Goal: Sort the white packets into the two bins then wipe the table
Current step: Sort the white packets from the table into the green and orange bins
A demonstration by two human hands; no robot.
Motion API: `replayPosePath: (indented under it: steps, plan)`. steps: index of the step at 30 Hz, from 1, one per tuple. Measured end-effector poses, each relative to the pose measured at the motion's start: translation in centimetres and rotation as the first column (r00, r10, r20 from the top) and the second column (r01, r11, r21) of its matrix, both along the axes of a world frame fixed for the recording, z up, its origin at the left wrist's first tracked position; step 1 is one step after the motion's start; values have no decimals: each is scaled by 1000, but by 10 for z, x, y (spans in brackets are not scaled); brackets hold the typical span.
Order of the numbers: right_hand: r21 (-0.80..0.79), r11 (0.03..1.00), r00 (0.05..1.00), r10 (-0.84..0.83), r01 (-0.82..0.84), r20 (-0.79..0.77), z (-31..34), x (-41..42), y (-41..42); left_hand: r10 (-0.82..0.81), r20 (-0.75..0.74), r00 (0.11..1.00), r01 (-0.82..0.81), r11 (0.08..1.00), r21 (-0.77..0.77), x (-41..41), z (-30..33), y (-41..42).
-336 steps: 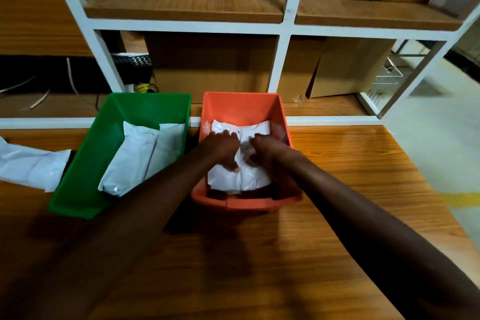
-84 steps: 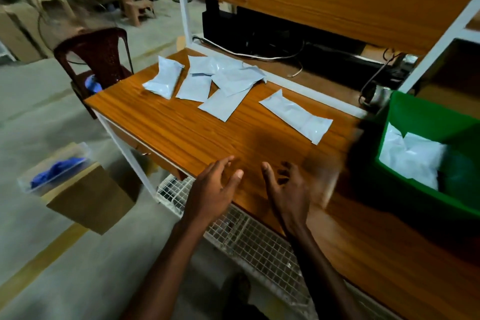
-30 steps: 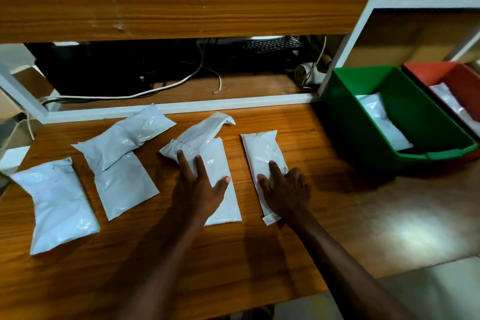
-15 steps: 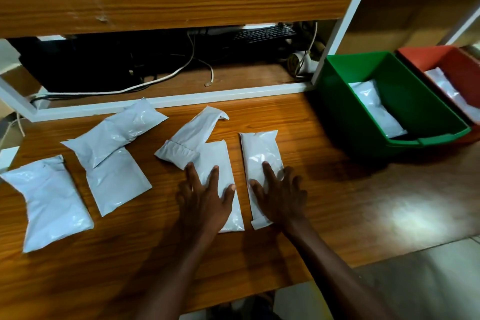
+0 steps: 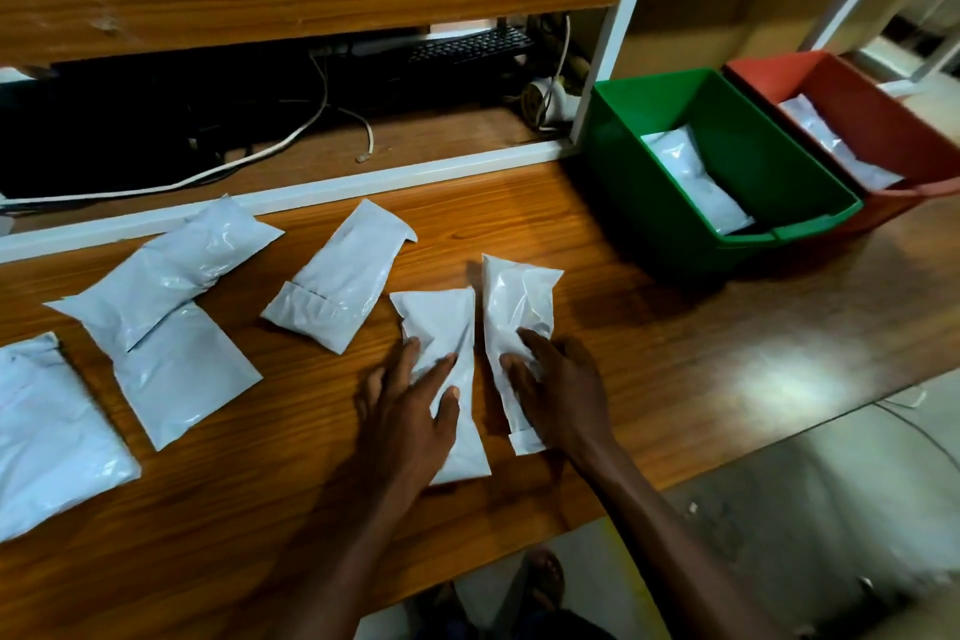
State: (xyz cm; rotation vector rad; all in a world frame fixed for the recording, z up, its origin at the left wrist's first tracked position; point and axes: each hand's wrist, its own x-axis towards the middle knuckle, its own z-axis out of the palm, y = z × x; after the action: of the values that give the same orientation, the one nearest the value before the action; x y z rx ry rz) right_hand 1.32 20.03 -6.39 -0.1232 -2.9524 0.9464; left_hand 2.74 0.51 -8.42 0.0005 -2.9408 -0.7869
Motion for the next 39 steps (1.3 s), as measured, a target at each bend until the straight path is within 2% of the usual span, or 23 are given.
replayPosePath:
  steps: [6, 11, 17, 21, 25, 28, 36, 39]
  plan:
    - [-197, 980, 998, -35, 24, -52, 23, 14, 27, -15, 74, 997, -5, 966, 260, 14, 23, 19]
    - [-382, 922, 987, -117, 67, -110, 35, 37, 76, -56, 60, 997, 11, 814, 581, 28, 59, 76]
    - [-414, 901, 963, -217, 133, -162, 58, 74, 168, -69, 16, 997, 37, 709, 705, 49, 90, 169]
    - [-400, 903, 944, -256, 157, -208, 75, 92, 231, -87, -8, 996, 66, 688, 723, 53, 109, 229]
    - [-357, 912, 918, -304, 203, -254, 89, 95, 283, -131, -16, 991, 109, 744, 659, 48, 120, 275]
    - [-326, 921, 906, -310, 212, -288, 96, 83, 310, -144, -28, 989, 128, 753, 645, 37, 128, 299]
    - [-215, 967, 898, -211, 135, -385, 109, 1, 359, -87, -153, 984, 159, 809, 565, -36, 136, 344]
    - [-187, 976, 904, -174, 107, -391, 118, -40, 369, -8, -156, 988, 92, 838, 538, -71, 143, 353]
